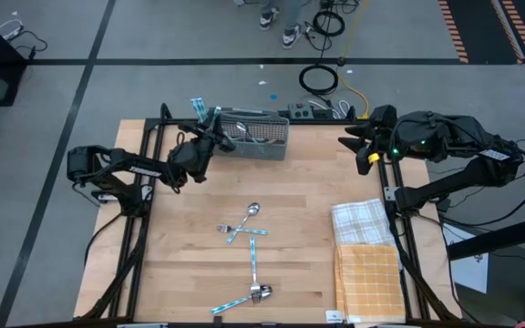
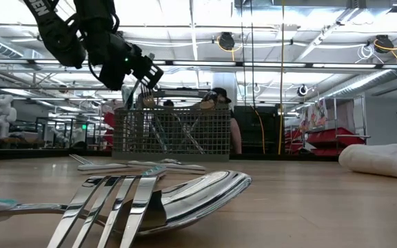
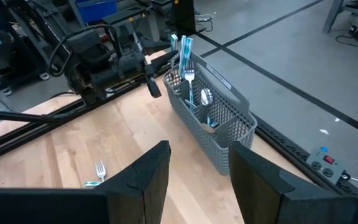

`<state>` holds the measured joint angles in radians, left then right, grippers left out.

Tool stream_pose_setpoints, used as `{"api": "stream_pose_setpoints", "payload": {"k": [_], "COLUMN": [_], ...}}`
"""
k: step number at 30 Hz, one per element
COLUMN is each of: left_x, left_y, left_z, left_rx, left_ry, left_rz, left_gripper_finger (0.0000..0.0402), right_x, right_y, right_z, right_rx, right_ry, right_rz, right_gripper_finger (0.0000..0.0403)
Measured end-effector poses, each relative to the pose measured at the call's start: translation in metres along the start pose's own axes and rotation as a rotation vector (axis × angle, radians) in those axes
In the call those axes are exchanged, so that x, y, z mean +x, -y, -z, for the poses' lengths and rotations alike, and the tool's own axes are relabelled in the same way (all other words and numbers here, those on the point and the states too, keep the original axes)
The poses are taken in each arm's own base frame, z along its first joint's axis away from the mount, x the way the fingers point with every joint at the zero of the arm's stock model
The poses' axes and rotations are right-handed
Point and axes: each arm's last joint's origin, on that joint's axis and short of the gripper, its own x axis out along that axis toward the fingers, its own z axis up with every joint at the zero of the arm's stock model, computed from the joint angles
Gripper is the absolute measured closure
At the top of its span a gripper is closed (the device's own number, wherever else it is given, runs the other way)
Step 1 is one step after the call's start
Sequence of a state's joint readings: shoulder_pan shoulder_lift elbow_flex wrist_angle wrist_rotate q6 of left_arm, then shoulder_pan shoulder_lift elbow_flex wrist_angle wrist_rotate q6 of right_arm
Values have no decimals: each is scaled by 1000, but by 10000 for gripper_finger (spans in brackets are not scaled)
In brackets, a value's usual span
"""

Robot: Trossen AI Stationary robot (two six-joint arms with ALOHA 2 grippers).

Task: Sort silverware
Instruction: Put the knife into the left section of the utensil holder

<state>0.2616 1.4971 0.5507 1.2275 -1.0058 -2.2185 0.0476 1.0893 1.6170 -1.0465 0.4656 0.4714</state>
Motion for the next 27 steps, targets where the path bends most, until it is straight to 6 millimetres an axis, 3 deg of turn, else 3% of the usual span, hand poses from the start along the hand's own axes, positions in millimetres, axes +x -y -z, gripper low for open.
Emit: {"api": "stream_pose_setpoints", "payload": {"k": [4,14,27], "left_x": [2,3,5], "left_y": [1,3,5], "left_z": [4,8,7], "left_rx": [-85,2,27], "left_ry": [-17,-112,-106], "left_rz": [-1,-31,-20], "left_gripper_finger": [310,311,311], "right_x": [0,0,0], "right_y": [0,0,0], "right_z": [0,0,1], "right_rx": [-12,-17,-13], "right_ry": [-1,-3,-14], "right_rz": [1,2,-18], "right_gripper_finger": [248,248,248]}}
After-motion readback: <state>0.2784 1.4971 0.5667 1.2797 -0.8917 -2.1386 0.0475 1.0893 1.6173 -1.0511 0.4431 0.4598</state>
